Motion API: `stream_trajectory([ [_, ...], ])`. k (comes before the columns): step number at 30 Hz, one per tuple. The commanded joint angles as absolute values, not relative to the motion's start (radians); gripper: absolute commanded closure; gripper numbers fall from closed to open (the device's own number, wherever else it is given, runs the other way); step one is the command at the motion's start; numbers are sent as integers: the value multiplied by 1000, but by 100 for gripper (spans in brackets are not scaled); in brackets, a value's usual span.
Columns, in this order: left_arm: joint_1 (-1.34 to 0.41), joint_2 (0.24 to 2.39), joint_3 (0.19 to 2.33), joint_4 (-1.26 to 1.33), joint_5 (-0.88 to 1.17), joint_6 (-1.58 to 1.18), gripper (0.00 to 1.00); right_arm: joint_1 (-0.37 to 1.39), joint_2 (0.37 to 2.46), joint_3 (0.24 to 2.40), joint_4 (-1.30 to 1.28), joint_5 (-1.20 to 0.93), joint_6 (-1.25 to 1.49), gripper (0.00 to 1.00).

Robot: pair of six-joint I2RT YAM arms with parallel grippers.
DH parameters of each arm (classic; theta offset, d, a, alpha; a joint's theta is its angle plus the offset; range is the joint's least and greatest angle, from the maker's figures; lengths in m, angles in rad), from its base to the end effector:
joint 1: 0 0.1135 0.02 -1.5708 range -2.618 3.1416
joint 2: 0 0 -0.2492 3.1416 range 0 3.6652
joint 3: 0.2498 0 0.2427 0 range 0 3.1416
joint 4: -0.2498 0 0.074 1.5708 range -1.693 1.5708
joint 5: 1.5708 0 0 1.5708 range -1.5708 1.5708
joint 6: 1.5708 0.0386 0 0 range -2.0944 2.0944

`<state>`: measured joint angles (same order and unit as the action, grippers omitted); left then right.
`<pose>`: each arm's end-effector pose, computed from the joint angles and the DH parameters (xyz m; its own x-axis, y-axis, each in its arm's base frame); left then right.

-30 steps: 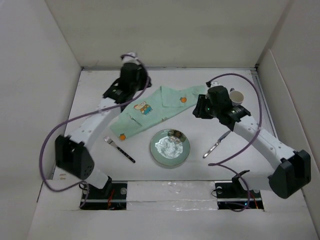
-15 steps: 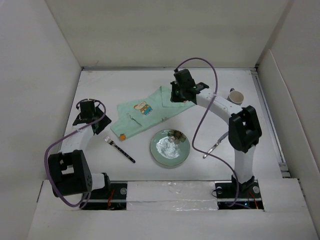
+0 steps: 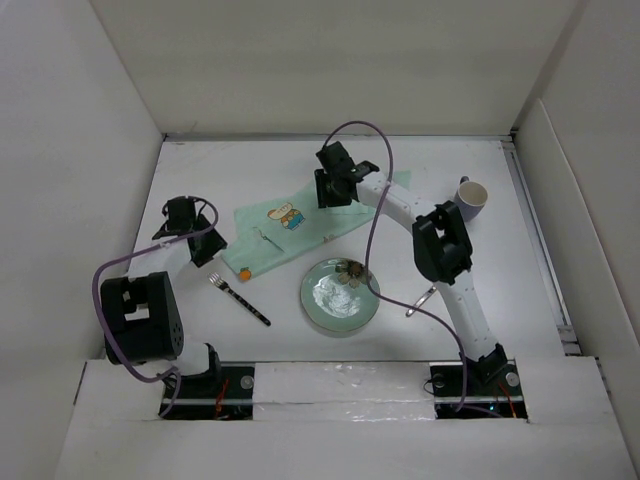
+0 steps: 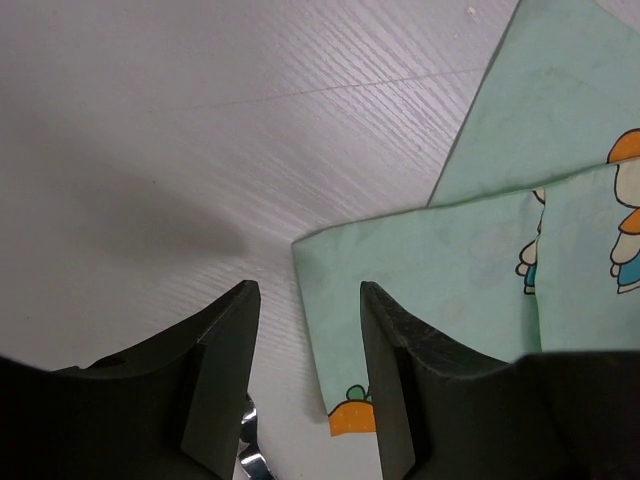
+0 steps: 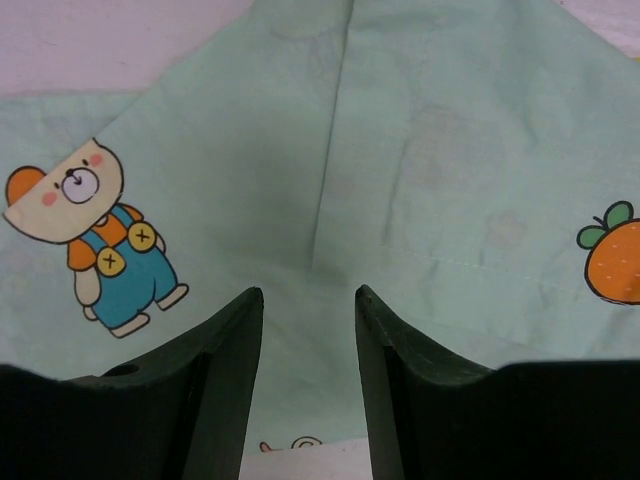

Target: Set the dinner table for one person

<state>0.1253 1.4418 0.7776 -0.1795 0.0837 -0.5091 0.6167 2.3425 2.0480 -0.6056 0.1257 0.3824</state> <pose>0.2830 0.0324 0.1789 -0.6134 -0.5668 -0.5500 -0.4219 0.8239 -0.3785 0.4156 0.2887 0.1933 -0.7833 -0.1015 -0.6133 -0.2349 0.9618 0.1408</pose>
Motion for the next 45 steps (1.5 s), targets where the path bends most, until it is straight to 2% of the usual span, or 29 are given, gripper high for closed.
stream_trajectory([
  [1, 95, 1446, 825, -155, 49, -488, 59, 621, 2355, 2129, -650, 184, 365, 52],
  [13, 86, 1496, 824, -156, 28, -486, 63, 621, 2487, 2264, -753, 207, 357, 53],
  [15, 86, 1534, 842, -181, 21, -479, 61, 621, 2490, 2264, -753, 221, 360, 63],
  [16, 86, 1534, 842, -181, 21, -479, 61, 621, 2490, 2264, -753, 221, 362, 63],
  [17, 86, 1546, 847, -181, 21, -476, 61, 621, 2485, 2263, -750, 235, 367, 70],
  [18, 86, 1546, 847, -179, 21, -476, 61, 621, 2485, 2263, -750, 235, 367, 70],
  [19, 86, 1551, 847, -179, 21, -472, 61, 621, 2479, 2258, -746, 238, 373, 79],
  [22, 86, 1563, 847, -184, 15, -465, 62, 621, 2442, 2240, -709, 241, 377, 90],
  [26, 86, 1575, 839, -184, 9, -463, 67, 621, 2395, 2240, -693, 233, 376, 98],
  [30, 86, 1592, 845, -173, 9, -468, 78, 621, 2353, 2246, -693, 215, 373, 98],
  [34, 86, 1601, 851, -170, 31, -475, 81, 621, 2301, 2220, -673, 198, 373, 97],
  [42, 86, 1586, 828, -202, 58, -465, 62, 612, 2234, 2166, -646, 163, 373, 95],
  [45, 86, 1588, 815, -196, 69, -468, 64, 612, 2214, 2152, -643, 156, 373, 95],
])
